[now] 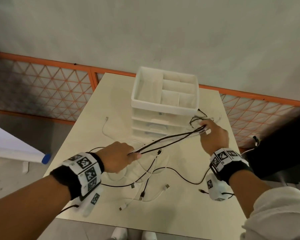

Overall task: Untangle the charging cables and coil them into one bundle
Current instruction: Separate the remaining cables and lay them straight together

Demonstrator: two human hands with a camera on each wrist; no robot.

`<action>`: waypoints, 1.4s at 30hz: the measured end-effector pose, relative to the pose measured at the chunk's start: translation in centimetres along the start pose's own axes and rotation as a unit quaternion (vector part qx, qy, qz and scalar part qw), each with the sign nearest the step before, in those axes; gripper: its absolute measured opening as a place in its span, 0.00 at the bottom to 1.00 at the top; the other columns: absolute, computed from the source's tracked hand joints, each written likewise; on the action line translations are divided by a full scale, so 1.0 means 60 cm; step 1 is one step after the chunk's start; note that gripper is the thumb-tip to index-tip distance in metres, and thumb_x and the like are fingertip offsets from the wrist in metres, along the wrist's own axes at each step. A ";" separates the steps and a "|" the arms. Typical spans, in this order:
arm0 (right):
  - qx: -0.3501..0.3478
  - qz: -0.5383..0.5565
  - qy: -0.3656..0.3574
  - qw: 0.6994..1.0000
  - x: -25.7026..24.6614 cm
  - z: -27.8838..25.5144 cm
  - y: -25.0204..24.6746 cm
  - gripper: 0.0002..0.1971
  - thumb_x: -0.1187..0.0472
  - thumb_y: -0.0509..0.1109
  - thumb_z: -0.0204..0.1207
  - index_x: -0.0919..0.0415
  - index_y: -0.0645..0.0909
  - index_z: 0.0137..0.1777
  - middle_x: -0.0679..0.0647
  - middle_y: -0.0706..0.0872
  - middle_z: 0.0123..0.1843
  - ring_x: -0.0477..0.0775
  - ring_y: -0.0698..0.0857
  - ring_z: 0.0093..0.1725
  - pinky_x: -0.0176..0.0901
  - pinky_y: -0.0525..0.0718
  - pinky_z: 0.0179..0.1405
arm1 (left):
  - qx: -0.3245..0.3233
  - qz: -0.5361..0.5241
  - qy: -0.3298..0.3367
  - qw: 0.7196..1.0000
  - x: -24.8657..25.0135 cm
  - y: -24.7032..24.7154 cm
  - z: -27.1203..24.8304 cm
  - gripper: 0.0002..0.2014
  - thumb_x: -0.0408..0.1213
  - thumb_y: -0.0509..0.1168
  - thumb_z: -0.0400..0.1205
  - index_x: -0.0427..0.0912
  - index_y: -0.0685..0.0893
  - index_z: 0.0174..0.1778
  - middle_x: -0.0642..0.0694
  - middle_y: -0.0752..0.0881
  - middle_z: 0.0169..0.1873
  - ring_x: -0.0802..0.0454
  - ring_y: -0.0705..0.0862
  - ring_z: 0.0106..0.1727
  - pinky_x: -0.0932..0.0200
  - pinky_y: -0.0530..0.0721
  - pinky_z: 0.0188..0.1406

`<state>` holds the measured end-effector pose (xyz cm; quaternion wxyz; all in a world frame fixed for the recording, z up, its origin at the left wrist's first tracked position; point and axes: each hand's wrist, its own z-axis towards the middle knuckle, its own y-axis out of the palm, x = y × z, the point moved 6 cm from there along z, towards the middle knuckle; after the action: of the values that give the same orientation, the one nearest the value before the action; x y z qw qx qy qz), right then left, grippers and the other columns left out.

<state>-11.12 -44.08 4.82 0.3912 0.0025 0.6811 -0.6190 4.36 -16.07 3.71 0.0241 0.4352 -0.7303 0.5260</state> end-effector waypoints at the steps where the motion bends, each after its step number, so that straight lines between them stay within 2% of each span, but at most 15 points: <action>1: -0.039 0.024 -0.001 0.999 0.003 -0.005 0.016 0.26 0.60 0.73 0.80 0.45 0.76 0.77 0.58 0.85 0.73 0.66 0.86 0.63 0.53 0.84 0.63 | 0.000 -0.005 -0.035 0.999 -0.012 0.013 0.005 0.21 0.52 0.53 0.89 0.39 0.80 0.43 0.38 0.90 0.39 0.47 0.88 0.33 0.60 0.78 0.33; 3: -0.155 0.013 0.008 0.988 0.016 -0.033 0.065 0.45 0.62 0.75 0.78 0.42 0.54 0.88 0.57 0.73 0.83 0.67 0.80 0.75 0.57 0.78 0.75 | 0.043 -0.002 -0.077 0.996 -0.029 0.026 0.013 0.21 0.48 0.52 0.90 0.34 0.81 0.53 0.33 0.90 0.47 0.39 0.91 0.44 0.56 0.81 0.36; 5: -0.198 -0.029 0.033 0.979 0.032 -0.069 0.103 0.51 0.62 0.75 0.77 0.41 0.43 0.89 0.60 0.73 0.83 0.68 0.78 0.76 0.57 0.78 0.73 | 0.094 -0.044 -0.100 0.990 -0.043 0.025 0.018 0.20 0.47 0.52 0.90 0.34 0.80 0.50 0.36 0.89 0.41 0.40 0.89 0.39 0.55 0.83 0.33; 7: -0.158 -0.046 0.047 0.985 0.038 -0.107 0.122 0.43 0.62 0.72 0.76 0.45 0.53 0.86 0.60 0.80 0.75 0.66 0.82 0.70 0.54 0.81 0.65 | 0.119 -0.168 -0.130 0.970 -0.058 0.023 0.021 0.18 0.48 0.55 0.89 0.37 0.78 0.41 0.41 0.85 0.30 0.45 0.85 0.26 0.59 0.78 0.23; 9: -0.163 -0.053 -0.016 0.985 0.021 -0.148 0.152 0.29 0.61 0.72 0.75 0.46 0.69 0.75 0.53 0.79 0.71 0.60 0.86 0.64 0.49 0.83 0.59 | 0.139 -0.285 -0.145 0.937 -0.064 0.015 0.023 0.17 0.47 0.59 0.87 0.38 0.77 0.38 0.43 0.83 0.27 0.48 0.83 0.21 0.61 0.74 0.18; 12: -0.254 -0.119 -0.117 0.953 -0.002 -0.197 0.211 0.25 0.59 0.70 0.76 0.38 0.74 0.72 0.45 0.65 0.77 0.58 0.86 0.60 0.48 0.84 0.60 | 0.127 -0.391 -0.129 0.902 -0.051 0.002 0.027 0.13 0.42 0.62 0.86 0.37 0.79 0.39 0.43 0.83 0.28 0.49 0.84 0.23 0.62 0.71 0.16; 14: -0.276 -0.166 -0.097 0.942 -0.004 -0.200 0.226 0.22 0.59 0.68 0.80 0.38 0.75 0.72 0.44 0.59 0.81 0.56 0.85 0.61 0.47 0.83 0.60 | 0.105 -0.435 -0.116 0.886 -0.040 -0.005 0.027 0.10 0.38 0.62 0.86 0.38 0.80 0.40 0.44 0.84 0.28 0.49 0.86 0.27 0.63 0.70 0.17; 18: -0.247 -0.155 -0.056 0.955 -0.021 -0.184 0.208 0.09 0.60 0.65 0.82 0.45 0.85 0.53 0.43 0.70 0.75 0.55 0.85 0.59 0.47 0.82 0.57 | 0.089 -0.484 -0.085 0.866 -0.035 -0.026 0.027 0.08 0.37 0.63 0.85 0.39 0.82 0.42 0.44 0.91 0.35 0.49 0.89 0.37 0.63 0.73 0.19; 21: -0.168 -0.048 -0.096 0.980 -0.075 -0.156 0.164 0.09 0.63 0.65 0.82 0.47 0.83 0.46 0.46 0.85 0.57 0.53 0.86 0.50 0.48 0.83 0.49 | 0.089 -0.498 -0.058 0.860 -0.035 -0.041 0.028 0.09 0.37 0.64 0.85 0.36 0.85 0.52 0.45 0.94 0.47 0.50 0.87 0.37 0.62 0.76 0.20; 24: -0.082 0.088 -0.149 0.981 -0.163 -0.136 0.090 0.06 0.62 0.68 0.83 0.51 0.84 0.46 0.46 0.89 0.41 0.52 0.87 0.40 0.47 0.85 0.42 | 0.079 -0.509 -0.018 0.857 -0.011 -0.044 0.033 0.11 0.37 0.65 0.84 0.33 0.86 0.55 0.46 0.92 0.53 0.52 0.83 0.29 0.61 0.75 0.18; 28: -0.002 0.173 -0.169 0.970 -0.244 -0.126 -0.010 0.04 0.60 0.69 0.83 0.51 0.84 0.49 0.46 0.88 0.36 0.52 0.87 0.32 0.42 0.84 0.33 | 0.068 -0.491 0.020 0.868 0.024 -0.033 0.042 0.10 0.37 0.62 0.86 0.35 0.83 0.46 0.41 0.92 0.40 0.52 0.75 0.24 0.59 0.70 0.18; 31: 0.056 0.225 -0.125 0.965 -0.231 -0.102 -0.070 0.07 0.59 0.68 0.84 0.44 0.83 0.47 0.48 0.89 0.38 0.56 0.87 0.33 0.46 0.84 0.33 | 0.086 -0.452 0.002 0.888 0.009 -0.027 0.044 0.14 0.39 0.61 0.87 0.38 0.78 0.37 0.44 0.85 0.31 0.52 0.70 0.22 0.59 0.68 0.19; 35: 0.128 0.248 -0.069 0.958 -0.174 -0.072 -0.130 0.13 0.62 0.68 0.83 0.42 0.81 0.42 0.48 0.89 0.36 0.50 0.85 0.30 0.41 0.80 0.32 | 0.089 -0.422 -0.046 0.901 -0.030 -0.022 0.046 0.14 0.39 0.60 0.88 0.40 0.76 0.36 0.45 0.80 0.27 0.52 0.69 0.21 0.62 0.66 0.17; 38: 0.105 0.196 -0.031 0.974 -0.124 -0.055 -0.135 0.11 0.61 0.69 0.83 0.45 0.81 0.41 0.51 0.90 0.39 0.47 0.88 0.30 0.46 0.85 0.36 | 0.093 -0.443 -0.067 0.889 -0.042 -0.027 0.044 0.13 0.39 0.62 0.87 0.41 0.75 0.36 0.45 0.77 0.27 0.53 0.69 0.21 0.63 0.66 0.16; 42: 0.049 0.101 0.054 0.992 -0.043 -0.040 -0.117 0.07 0.60 0.68 0.83 0.49 0.83 0.44 0.54 0.90 0.38 0.58 0.92 0.36 0.53 0.90 0.44 | 0.096 -0.507 -0.058 0.854 -0.022 -0.056 0.038 0.12 0.41 0.63 0.87 0.42 0.76 0.39 0.47 0.77 0.25 0.55 0.66 0.19 0.66 0.62 0.14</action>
<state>-14.04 -42.44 11.92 0.4138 0.1235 0.6659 -0.6083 8.38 -17.26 4.57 0.2037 0.7750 -0.3542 0.4820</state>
